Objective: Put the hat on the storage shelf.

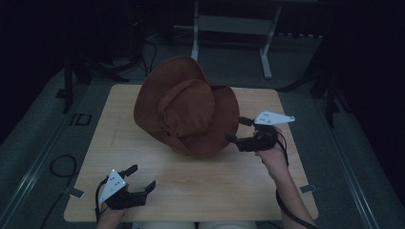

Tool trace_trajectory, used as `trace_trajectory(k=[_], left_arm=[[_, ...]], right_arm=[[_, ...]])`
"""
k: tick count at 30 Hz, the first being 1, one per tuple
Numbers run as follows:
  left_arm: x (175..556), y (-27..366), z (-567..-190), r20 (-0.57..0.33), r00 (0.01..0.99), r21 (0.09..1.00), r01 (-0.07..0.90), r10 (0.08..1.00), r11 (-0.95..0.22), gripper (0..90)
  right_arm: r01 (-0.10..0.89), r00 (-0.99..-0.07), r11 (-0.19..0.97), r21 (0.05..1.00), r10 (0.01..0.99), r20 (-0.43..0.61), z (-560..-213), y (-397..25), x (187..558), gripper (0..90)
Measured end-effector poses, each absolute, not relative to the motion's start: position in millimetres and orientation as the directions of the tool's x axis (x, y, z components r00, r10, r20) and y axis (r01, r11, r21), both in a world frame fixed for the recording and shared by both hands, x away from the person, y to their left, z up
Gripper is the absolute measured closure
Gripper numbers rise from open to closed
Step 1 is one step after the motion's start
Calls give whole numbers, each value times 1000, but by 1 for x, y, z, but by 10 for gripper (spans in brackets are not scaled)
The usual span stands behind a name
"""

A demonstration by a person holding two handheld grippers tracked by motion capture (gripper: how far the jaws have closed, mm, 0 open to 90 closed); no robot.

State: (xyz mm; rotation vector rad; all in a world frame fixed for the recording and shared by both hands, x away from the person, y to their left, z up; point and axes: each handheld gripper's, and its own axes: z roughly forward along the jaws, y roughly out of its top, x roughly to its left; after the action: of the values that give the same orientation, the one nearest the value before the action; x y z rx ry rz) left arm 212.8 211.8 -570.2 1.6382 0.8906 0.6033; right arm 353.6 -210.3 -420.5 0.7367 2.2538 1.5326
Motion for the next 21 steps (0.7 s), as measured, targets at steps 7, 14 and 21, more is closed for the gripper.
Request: trace_trajectory(k=[7, 14, 21], left_arm=[[213, 213, -571, -66, 580, 966, 239, 812, -93, 104], [214, 212, -571, -71, 582, 965, 246, 810, -92, 104], [214, 213, -572, -70, 580, 964, 249, 812, -94, 104]], right_arm=[[244, -807, 282, 928, 590, 33, -437, -229, 344, 153], [257, -797, 281, 925, 602, 38, -462, -247, 337, 153], [309, -782, 304, 901, 620, 58, -496, -261, 332, 153]])
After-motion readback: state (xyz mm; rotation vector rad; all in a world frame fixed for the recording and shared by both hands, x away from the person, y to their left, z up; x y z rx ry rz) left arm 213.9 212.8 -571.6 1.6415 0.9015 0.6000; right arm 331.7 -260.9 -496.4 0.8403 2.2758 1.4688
